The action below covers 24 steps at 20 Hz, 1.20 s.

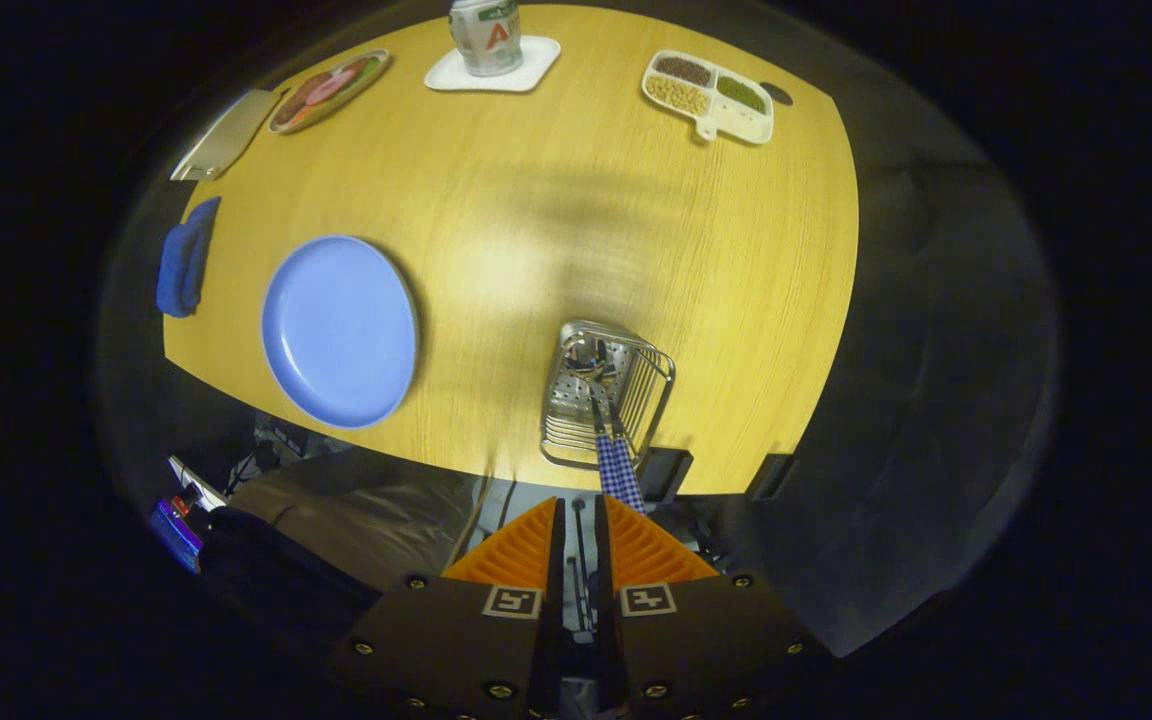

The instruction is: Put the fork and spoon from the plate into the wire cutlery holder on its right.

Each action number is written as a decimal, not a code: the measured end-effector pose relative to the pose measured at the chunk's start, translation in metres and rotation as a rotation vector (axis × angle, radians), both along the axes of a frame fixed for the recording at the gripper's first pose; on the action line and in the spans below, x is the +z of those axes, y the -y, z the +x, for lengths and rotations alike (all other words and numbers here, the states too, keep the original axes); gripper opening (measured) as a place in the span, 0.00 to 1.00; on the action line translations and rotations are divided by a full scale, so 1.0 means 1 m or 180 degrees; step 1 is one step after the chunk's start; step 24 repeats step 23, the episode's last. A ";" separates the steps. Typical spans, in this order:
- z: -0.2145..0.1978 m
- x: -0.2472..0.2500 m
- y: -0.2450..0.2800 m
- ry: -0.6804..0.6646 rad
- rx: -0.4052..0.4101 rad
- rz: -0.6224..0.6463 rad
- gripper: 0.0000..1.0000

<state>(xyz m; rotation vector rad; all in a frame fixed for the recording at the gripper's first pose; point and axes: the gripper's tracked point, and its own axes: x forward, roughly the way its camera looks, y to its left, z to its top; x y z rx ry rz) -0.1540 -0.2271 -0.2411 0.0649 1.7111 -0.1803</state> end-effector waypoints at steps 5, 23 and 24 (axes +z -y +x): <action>0.060 0.061 -0.065 0.1961 0.0020 -0.0156 0.14; 0.097 0.221 -0.163 0.5207 0.0121 -0.1197 0.53; 0.097 0.221 -0.163 0.5207 0.0121 -0.1197 0.53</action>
